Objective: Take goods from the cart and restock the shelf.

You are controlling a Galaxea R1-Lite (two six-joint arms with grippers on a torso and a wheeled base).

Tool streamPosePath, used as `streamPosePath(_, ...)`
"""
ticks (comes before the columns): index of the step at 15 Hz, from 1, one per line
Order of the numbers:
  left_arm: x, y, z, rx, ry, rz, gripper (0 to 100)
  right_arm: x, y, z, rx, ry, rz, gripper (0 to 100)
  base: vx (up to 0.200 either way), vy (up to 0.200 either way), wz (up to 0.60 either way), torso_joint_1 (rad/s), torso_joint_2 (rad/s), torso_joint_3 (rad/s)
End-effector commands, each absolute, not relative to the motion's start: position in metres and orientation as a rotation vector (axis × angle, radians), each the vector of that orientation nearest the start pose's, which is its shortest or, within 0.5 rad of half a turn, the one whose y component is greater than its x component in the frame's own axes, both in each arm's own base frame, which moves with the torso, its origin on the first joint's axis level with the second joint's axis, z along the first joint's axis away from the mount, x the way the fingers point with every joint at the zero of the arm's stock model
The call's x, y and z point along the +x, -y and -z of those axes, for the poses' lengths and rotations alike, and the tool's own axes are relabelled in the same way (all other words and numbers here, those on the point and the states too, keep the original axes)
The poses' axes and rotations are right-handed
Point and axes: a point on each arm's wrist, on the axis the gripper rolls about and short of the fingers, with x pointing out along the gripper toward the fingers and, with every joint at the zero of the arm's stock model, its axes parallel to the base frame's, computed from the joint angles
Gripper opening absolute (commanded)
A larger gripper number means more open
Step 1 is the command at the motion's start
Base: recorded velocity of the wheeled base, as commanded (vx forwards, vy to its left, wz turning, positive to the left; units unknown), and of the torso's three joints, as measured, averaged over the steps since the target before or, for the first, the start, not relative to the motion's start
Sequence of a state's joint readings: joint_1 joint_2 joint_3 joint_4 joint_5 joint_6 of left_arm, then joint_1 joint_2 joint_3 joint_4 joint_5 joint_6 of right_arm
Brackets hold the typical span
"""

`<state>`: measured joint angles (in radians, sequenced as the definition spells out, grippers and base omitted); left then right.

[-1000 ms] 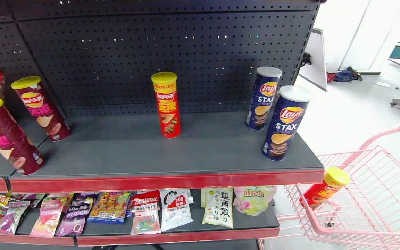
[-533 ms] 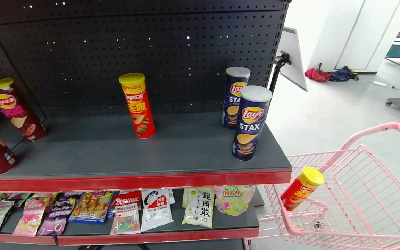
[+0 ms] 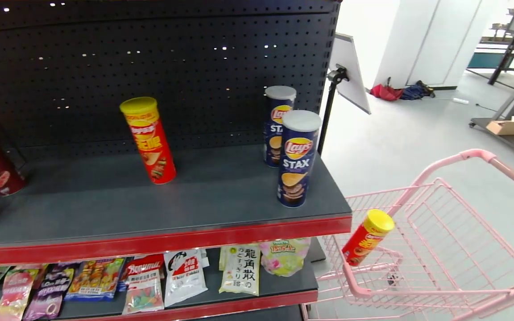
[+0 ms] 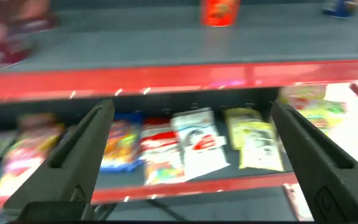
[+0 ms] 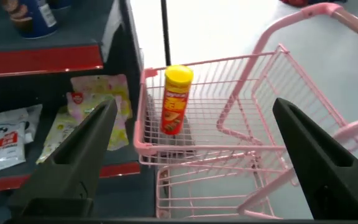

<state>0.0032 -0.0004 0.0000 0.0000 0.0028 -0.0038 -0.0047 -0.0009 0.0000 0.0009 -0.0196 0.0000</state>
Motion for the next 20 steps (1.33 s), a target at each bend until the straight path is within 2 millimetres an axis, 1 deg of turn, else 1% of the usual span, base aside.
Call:
streamPosePath(1,-0.0228,0.0000,-0.0755,-0.005,0.000,-0.006,100,-0.0228,0.0003,-0.0755,0.002,0.000,0.025,100,0.000,0.000,-0.60,0.017,0.01,-0.002)
streamPosePath(3,-0.0228,0.0000,-0.0755,-0.005,0.000,-0.006,100,-0.0228,0.0003,-0.0755,0.002,0.000,0.025,100,0.000,0.000,-0.60,-0.002,0.00,0.002)
streamPosePath(10,-0.0228,0.0000,-0.0755,-0.005,0.000,-0.006,100,-0.0228,0.0003,-0.0755,0.002,0.000,0.025,100,0.000,0.000,0.00,-0.011,0.02,0.015)
streamPosePath(20,-0.0228,0.0000,-0.0755,-0.005,0.000,-0.006,100,-0.0228,0.0003,-0.0755,0.003,0.000,0.025,100,0.000,0.000,0.00,-0.138,0.34,0.204)
